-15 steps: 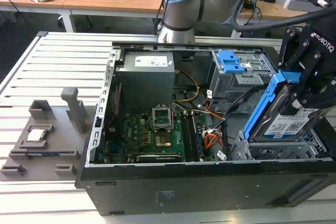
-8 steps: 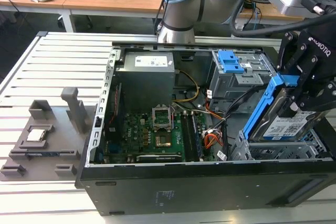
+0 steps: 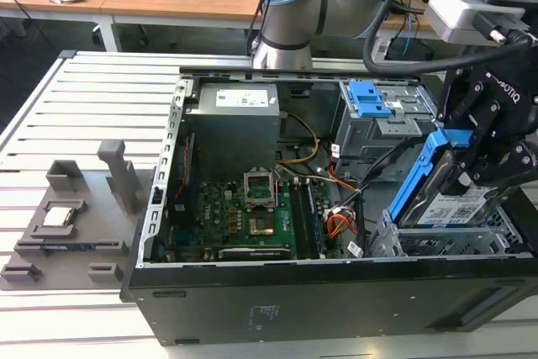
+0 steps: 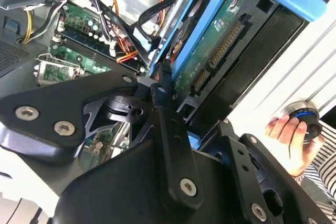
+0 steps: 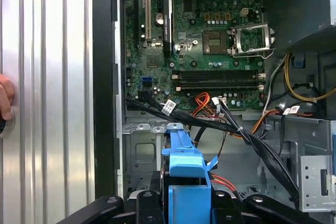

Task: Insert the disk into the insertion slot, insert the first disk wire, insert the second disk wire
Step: 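Insert the disk into the insertion slot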

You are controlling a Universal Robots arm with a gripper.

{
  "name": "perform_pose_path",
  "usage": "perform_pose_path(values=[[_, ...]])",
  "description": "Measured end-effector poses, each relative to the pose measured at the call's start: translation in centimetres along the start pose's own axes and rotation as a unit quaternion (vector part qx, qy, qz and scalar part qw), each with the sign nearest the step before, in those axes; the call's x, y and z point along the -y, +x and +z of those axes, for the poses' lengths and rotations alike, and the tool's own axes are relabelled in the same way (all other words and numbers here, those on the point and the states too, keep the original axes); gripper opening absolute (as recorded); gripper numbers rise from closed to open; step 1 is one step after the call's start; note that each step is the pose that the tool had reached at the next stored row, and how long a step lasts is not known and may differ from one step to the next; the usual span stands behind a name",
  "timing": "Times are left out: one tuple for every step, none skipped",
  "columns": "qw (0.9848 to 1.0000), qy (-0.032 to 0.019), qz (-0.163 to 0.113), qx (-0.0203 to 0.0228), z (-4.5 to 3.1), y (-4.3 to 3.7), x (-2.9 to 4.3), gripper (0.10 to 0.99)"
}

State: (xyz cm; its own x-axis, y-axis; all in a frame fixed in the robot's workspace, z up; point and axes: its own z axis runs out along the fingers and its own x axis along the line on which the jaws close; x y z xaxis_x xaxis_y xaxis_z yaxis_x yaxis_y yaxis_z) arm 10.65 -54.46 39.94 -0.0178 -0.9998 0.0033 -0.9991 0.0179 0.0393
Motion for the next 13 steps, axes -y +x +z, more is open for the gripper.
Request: perform_pose_path(values=[[1.0,0.0,0.0,0.0,0.09,0.0,0.0,0.361],[1.0,0.0,0.0,0.0,0.18,0.0,0.01,0.361],[1.0,0.0,0.0,0.0,0.26,0.0,0.01,0.361],[1.0,0.0,0.0,0.0,0.47,0.0,0.02,0.361],[1.0,0.0,0.0,0.0,0.57,0.0,0.02,0.361],[1.0,0.0,0.0,0.0,0.64,0.0,0.03,0.361],[1.0,0.0,0.0,0.0,0.79,0.0,0.03,0.361],[1.0,0.0,0.0,0.0,0.94,0.0,0.04,0.361],[1.0,0.0,0.0,0.0,1.07,0.0,0.04,0.361],[1.0,0.0,0.0,0.0,1.14,0.0,0.05,0.361],[1.0,0.0,0.0,0.0,1.29,0.0,0.05,0.361],[1.0,0.0,0.0,-0.0001,1.38,-0.01,0.05,0.361],[1.0,0.0,0.0,-0.0001,1.38,-0.01,0.06,0.361]])
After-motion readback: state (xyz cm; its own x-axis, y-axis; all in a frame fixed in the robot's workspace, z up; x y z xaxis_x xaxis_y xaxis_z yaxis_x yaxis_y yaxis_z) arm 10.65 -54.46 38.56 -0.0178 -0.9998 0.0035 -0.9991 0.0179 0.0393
